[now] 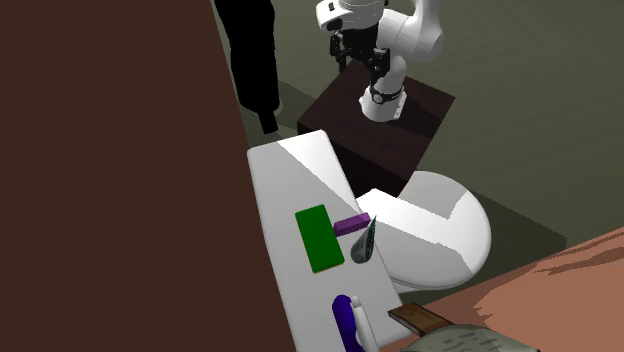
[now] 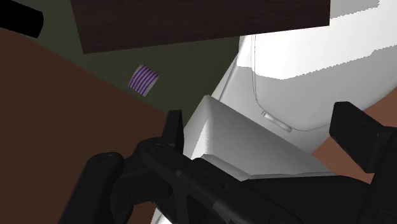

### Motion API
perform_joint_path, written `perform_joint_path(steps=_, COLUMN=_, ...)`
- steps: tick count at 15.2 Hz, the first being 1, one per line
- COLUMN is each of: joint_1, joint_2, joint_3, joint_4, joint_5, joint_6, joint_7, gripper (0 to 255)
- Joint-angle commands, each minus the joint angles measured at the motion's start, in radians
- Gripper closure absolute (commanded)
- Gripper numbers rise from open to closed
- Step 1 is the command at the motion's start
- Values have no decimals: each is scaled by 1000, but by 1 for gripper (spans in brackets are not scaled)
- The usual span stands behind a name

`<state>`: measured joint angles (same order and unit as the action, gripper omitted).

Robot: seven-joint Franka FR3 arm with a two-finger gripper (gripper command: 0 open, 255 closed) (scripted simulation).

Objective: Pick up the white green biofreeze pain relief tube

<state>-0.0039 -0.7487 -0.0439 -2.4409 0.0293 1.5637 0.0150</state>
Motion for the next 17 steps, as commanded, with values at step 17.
perform_joint_path(steps=17, joint_1=69, joint_2=556, joint_3=167, joint_4=529, joint_5=68, joint_6=61, joint_7=238, gripper=0)
